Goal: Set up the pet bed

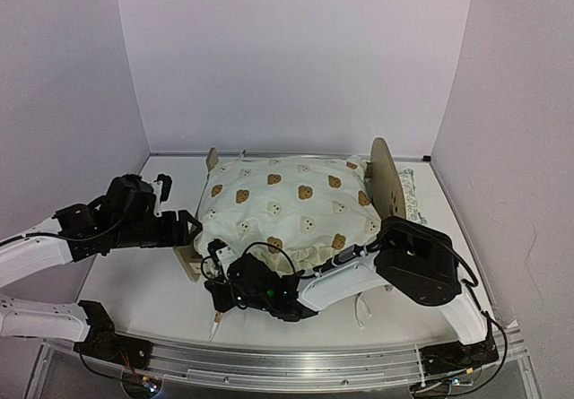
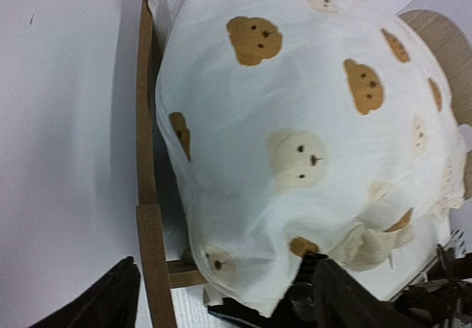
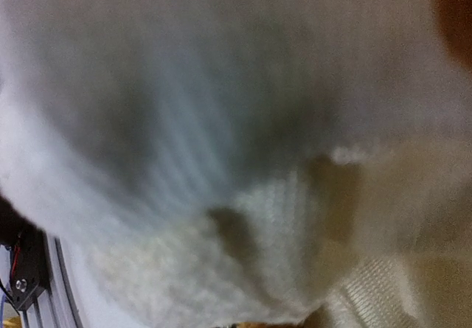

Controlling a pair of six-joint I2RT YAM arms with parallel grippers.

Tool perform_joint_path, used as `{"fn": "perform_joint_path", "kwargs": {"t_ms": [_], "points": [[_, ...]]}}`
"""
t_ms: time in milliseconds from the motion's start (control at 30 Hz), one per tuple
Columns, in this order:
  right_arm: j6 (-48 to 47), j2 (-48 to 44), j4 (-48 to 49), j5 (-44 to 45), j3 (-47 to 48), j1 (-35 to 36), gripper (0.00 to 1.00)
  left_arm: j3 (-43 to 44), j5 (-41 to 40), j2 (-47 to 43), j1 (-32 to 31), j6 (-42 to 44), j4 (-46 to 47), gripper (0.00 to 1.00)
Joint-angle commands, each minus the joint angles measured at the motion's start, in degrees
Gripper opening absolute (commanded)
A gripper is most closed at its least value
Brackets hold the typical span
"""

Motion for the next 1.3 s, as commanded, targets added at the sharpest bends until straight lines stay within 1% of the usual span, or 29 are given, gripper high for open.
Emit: {"fn": "perform_joint_path", "kwargs": {"t_ms": [0,100,133,267,433,500,633,767,833,900,967,1033,1133,1267], "points": [[8.8,-4.5,-5.0,-4.3,3.3,-1.3,0.0,1.9,4.1,-5.2,-0.3,-0.3,-0.4,0.86],[12.8,-4.8,-6.2,-7.0,3.5,-2.5,0.0,1.3,5.2,-7.2,-0.3,-1.3,-3.3,0.87],[13.7,-4.8,-6.3,-7.8,3.5,-2.8,0.0,0.6,5.6,-7.8,-0.3,-1.9,-3.7,0.85],[14.1,-5.5,-6.7,-8.9,3.7,-3.8,0.0,-3.2,8.4,-10.8,-0.4,-4.3,-3.0,0.74],[14.4,-4.7,-8.8,-10.3,5.7,-7.1,0.0,-7.7,10.8,-15.2,-0.4,-5.7,-0.3,0.67],[15.5,-2.8,-9.4,-13.3,7.5,-9.1,0.0,-8.3,11.2,-15.2,-0.3,-5.6,0.4,0.65],[16.4,-0.2,-10.6,-17.6,10.8,-12.4,0.0,-9.3,11.3,-12.4,-0.3,-5.4,2.7,0.63],[15.0,-1.4,-13.3,-19.8,11.8,-14.1,0.0,-12.0,11.7,-10.4,-0.3,-4.9,6.9,0.62],[14.3,-2.5,-14.1,-20.6,11.6,-14.2,0.0,-13.9,11.4,-10.1,-0.4,-4.3,10.3,0.59],[15.2,-2.8,-14.5,-22.5,11.5,-14.2,0.0,-17.1,11.3,-10.1,-0.3,-3.7,15.1,0.54],[16.3,-2.8,-14.5,-24.5,11.5,-14.2,0.0,-19.9,11.4,-9.4,-0.3,-3.0,20.2,0.52],[17.6,-3.0,-14.4,-26.3,11.3,-14.2,0.0,-22.4,11.3,-7.3,-0.3,-2.4,25.7,0.53],[19.6,-3.3,-14.3,-29.2,11.2,-14.1,0.0,-26.3,13.1,-3.3,-0.3,-1.5,37.5,0.57],[21.2,-4.0,-14.1,-31.2,10.9,-13.9,0.0,-29.1,15.1,2.9,-0.3,0.3,50.6,0.61]]}}
